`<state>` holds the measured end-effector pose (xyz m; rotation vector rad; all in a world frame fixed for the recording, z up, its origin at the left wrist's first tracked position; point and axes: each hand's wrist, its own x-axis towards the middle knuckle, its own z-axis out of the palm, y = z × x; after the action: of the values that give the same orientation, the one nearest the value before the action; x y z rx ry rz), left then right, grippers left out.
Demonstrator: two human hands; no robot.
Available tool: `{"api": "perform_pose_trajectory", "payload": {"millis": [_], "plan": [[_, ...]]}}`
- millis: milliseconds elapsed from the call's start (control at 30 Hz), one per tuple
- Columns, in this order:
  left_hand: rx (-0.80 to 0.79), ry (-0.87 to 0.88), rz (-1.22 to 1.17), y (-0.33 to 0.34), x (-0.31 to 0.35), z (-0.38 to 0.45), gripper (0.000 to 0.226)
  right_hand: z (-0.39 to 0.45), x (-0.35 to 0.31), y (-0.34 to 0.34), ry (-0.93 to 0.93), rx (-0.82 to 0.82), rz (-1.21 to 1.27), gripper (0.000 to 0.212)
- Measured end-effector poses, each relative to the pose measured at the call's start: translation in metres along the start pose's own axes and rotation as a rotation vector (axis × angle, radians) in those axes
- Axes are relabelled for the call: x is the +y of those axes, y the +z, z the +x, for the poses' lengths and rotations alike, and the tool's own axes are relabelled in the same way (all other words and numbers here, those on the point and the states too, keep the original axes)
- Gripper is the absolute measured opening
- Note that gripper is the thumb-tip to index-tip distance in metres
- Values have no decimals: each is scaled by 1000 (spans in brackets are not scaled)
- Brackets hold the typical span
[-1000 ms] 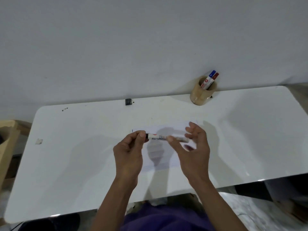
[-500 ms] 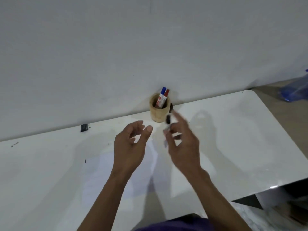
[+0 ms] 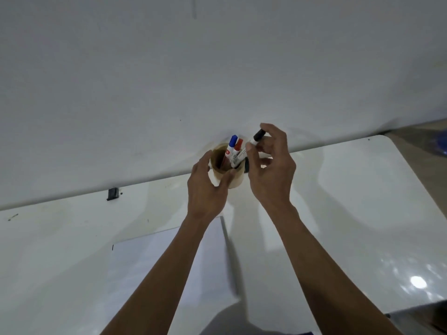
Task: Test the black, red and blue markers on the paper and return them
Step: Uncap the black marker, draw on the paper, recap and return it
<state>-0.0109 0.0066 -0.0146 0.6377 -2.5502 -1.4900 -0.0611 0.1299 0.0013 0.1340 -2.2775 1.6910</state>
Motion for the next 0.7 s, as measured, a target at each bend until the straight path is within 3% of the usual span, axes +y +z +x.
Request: {"api": "perform_pose_trajectory", "payload": {"millis": [233, 600, 700], "plan": [[24, 99, -55, -1, 3, 1, 56, -4, 11, 7, -25, -36, -91, 28], [15, 109, -106, 3, -4, 3, 61, 4, 8, 18, 96, -27, -155, 39], [22, 124, -101, 5, -7, 3, 63, 11, 4, 24, 109, -30, -235, 33]]}}
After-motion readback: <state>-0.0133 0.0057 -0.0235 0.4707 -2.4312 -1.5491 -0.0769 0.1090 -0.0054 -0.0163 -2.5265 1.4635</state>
